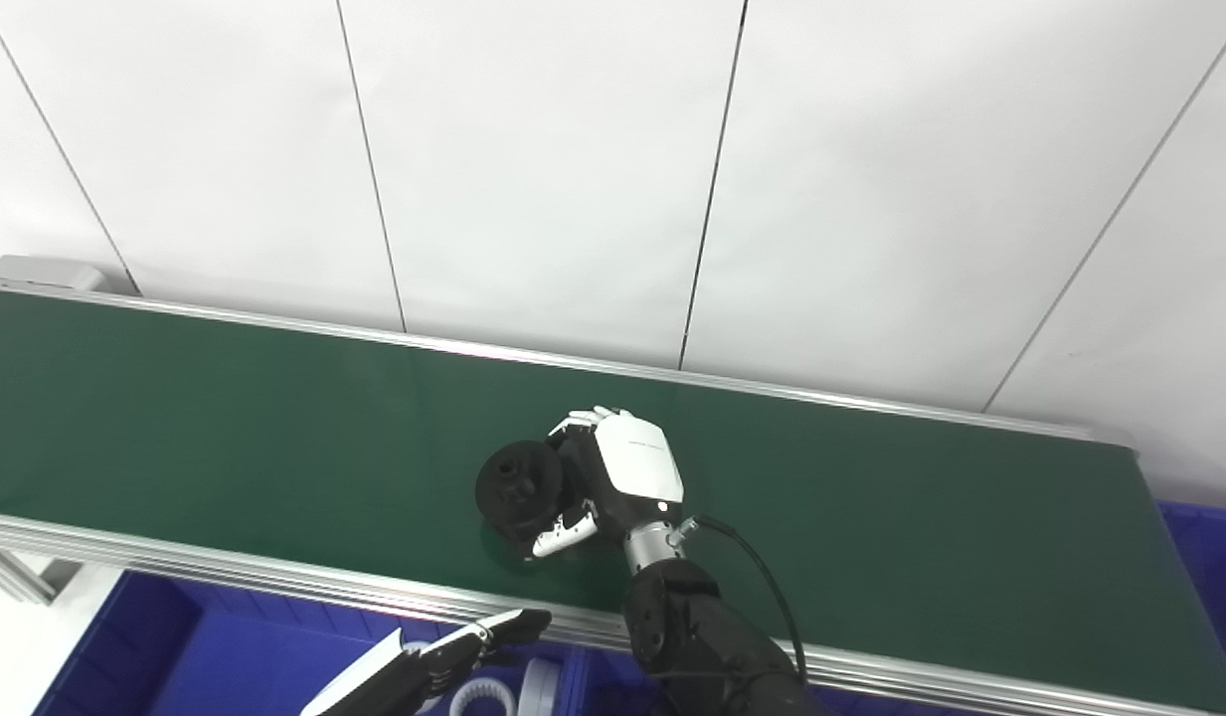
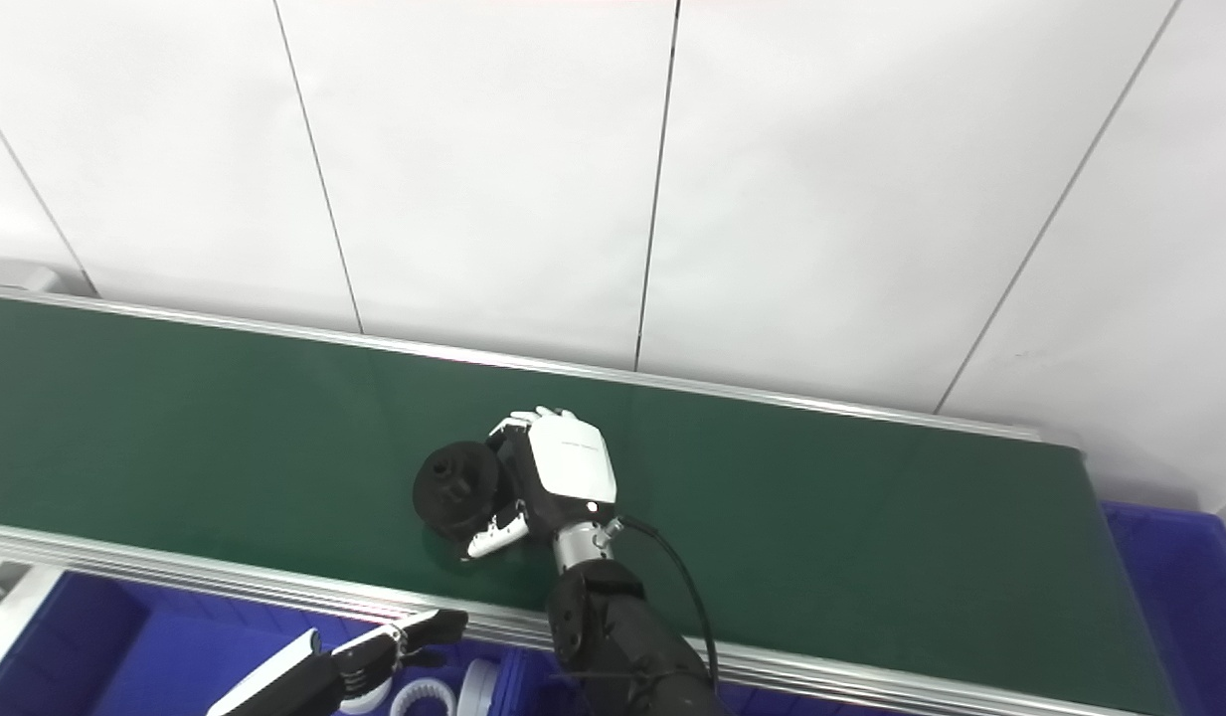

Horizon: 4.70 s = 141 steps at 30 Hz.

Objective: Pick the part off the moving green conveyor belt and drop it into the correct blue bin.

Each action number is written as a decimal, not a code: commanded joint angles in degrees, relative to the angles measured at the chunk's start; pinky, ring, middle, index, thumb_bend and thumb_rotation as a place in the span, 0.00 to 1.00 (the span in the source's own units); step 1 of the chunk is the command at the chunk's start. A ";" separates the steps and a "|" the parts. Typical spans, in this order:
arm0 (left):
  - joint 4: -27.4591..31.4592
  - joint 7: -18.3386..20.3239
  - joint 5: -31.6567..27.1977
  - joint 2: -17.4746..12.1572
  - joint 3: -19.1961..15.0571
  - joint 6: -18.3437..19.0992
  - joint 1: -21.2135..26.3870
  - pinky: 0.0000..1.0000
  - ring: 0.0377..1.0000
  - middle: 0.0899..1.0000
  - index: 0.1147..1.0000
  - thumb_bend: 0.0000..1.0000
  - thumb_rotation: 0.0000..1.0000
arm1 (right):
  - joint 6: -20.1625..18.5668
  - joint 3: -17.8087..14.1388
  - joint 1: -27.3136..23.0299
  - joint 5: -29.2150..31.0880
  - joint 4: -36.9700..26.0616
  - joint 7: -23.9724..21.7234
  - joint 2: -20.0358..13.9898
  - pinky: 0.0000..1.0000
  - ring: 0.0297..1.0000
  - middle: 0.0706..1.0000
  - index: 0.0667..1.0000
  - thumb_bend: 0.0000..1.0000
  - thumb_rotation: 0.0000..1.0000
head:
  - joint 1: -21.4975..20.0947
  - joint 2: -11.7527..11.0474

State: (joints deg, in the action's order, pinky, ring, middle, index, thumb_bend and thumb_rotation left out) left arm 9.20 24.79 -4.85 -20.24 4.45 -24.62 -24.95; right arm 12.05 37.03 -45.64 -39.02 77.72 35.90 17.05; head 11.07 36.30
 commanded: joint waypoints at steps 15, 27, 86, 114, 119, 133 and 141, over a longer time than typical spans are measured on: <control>-0.95 1.80 -0.88 0.43 0.07 -2.28 3.23 0.87 0.92 0.94 0.91 0.51 0.51 | 0.88 -2.80 8.33 -0.81 -26.13 -0.52 -8.31 0.89 0.85 0.77 0.45 0.52 0.14 | -2.86 -0.01; -2.21 2.84 -1.06 0.14 -0.38 -2.23 4.69 0.87 0.93 0.95 0.92 0.50 0.52 | -2.98 -6.17 21.20 -2.18 -50.52 -9.12 -13.75 0.89 0.86 0.77 0.45 0.52 0.14 | -5.79 0.65; 2.75 4.37 -9.57 -4.08 -1.41 5.45 10.38 0.96 0.98 0.97 0.95 0.48 0.61 | -4.55 -10.07 56.50 -6.73 -79.42 -26.53 -27.38 0.78 0.82 0.79 0.73 0.88 0.39 | -20.17 18.33; 0.94 3.24 -6.39 -2.91 -1.44 3.46 8.31 0.94 0.97 0.97 0.95 0.49 0.61 | -2.55 -8.58 60.11 18.75 -96.67 -41.97 -27.87 0.81 0.87 0.91 0.89 0.48 0.86 | -19.13 18.59; 2.10 3.24 -5.88 -3.56 -1.54 2.73 5.77 0.94 0.97 0.98 0.96 0.49 0.63 | -4.81 -8.35 60.41 21.00 -99.76 -44.92 -26.84 0.85 0.92 0.95 0.93 0.48 0.96 | -20.45 19.03; 2.92 5.00 -9.17 -5.86 -1.67 0.01 -2.05 0.96 0.98 0.98 0.96 0.49 0.63 | -3.94 -8.82 60.88 21.34 -97.69 -46.75 -25.28 0.89 0.95 0.99 0.96 0.49 1.00 | -20.99 19.16; 3.91 4.59 -9.72 -5.40 -1.40 1.20 -3.00 0.97 0.99 0.98 0.96 0.49 0.62 | -4.39 -9.02 61.41 21.42 -97.92 -47.34 -25.70 0.90 0.96 0.99 0.96 0.46 1.00 | -20.42 19.36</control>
State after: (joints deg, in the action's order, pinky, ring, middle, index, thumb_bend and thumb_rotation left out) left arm 11.26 29.79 -13.40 -25.00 3.29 -22.79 -27.67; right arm 6.03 28.16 15.84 -18.29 -19.19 -10.93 -8.72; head -9.40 55.72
